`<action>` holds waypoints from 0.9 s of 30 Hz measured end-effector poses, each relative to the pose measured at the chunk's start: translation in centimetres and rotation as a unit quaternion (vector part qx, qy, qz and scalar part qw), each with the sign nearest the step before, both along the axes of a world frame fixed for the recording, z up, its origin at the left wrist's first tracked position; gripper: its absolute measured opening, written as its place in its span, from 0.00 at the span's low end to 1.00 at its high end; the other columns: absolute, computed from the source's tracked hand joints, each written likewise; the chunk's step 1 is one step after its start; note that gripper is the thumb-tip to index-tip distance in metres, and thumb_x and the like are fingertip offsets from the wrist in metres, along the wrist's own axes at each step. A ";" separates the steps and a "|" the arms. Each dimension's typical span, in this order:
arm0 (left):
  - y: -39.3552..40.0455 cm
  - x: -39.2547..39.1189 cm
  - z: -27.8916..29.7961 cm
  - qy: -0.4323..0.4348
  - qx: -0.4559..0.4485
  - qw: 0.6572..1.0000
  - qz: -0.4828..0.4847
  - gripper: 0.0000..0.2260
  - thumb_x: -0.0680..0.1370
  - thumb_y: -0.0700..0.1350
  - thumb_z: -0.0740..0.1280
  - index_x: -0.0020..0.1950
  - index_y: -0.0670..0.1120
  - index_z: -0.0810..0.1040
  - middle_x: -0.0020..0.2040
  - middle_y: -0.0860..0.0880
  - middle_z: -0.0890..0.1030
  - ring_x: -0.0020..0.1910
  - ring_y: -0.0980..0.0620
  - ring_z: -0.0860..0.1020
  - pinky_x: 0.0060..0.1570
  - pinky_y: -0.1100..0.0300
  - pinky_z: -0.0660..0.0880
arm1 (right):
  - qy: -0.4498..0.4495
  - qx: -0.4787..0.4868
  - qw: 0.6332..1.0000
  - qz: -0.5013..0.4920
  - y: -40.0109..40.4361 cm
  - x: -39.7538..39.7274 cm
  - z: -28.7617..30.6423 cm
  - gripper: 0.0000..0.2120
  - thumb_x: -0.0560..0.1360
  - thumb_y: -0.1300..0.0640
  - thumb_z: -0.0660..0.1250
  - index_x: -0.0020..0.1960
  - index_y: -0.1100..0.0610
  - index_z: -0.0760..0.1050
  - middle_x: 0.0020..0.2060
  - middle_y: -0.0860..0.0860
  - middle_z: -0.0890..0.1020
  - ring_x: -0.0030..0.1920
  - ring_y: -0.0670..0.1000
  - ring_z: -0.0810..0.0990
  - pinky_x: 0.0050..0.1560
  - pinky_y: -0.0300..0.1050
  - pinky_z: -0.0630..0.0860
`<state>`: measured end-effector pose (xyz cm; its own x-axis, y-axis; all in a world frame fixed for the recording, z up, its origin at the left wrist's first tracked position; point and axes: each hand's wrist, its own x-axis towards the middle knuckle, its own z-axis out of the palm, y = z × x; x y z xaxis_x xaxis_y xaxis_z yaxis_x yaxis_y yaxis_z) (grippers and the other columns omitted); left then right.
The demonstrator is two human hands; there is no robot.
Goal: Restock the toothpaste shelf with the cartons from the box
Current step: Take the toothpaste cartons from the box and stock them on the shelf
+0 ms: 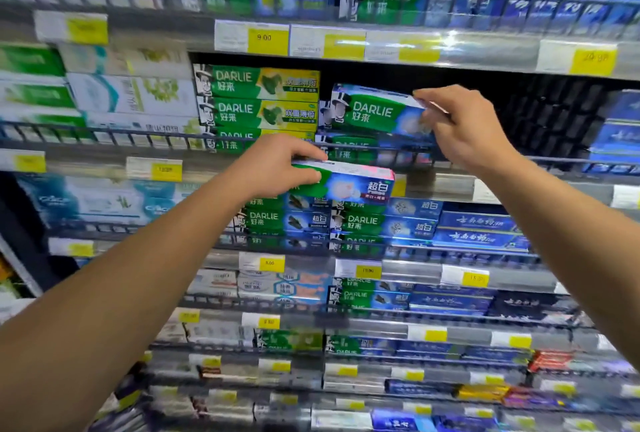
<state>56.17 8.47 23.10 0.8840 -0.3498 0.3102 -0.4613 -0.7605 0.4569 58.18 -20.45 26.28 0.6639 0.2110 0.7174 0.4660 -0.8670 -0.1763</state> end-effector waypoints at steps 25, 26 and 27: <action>-2.1 0.8 1.2 -0.038 -0.005 0.999 0.031 0.16 0.74 0.49 0.71 0.63 0.54 0.79 0.65 0.53 0.77 0.61 0.53 0.74 0.56 0.64 0.66 | -0.108 -0.033 0.993 0.042 1.7 0.2 -2.7 0.11 0.76 0.58 0.63 0.54 0.58 0.80 0.50 0.53 0.81 0.53 0.57 0.75 0.56 0.42 0.66; -2.5 0.9 1.4 -0.051 -0.001 0.998 0.034 0.16 0.74 0.50 0.71 0.63 0.55 0.79 0.65 0.53 0.77 0.62 0.52 0.74 0.57 0.63 0.67 | -0.097 -0.064 0.992 0.056 1.7 -0.4 -2.9 0.11 0.76 0.57 0.64 0.56 0.58 0.80 0.51 0.53 0.81 0.54 0.57 0.75 0.56 0.43 0.67; -3.0 1.0 1.7 -0.065 0.002 0.997 0.036 0.17 0.74 0.51 0.71 0.62 0.55 0.79 0.64 0.53 0.78 0.63 0.52 0.74 0.59 0.61 0.67 | -0.081 -0.092 0.990 0.063 1.8 -0.7 -3.1 0.12 0.76 0.56 0.65 0.58 0.58 0.79 0.53 0.53 0.81 0.55 0.57 0.75 0.57 0.45 0.69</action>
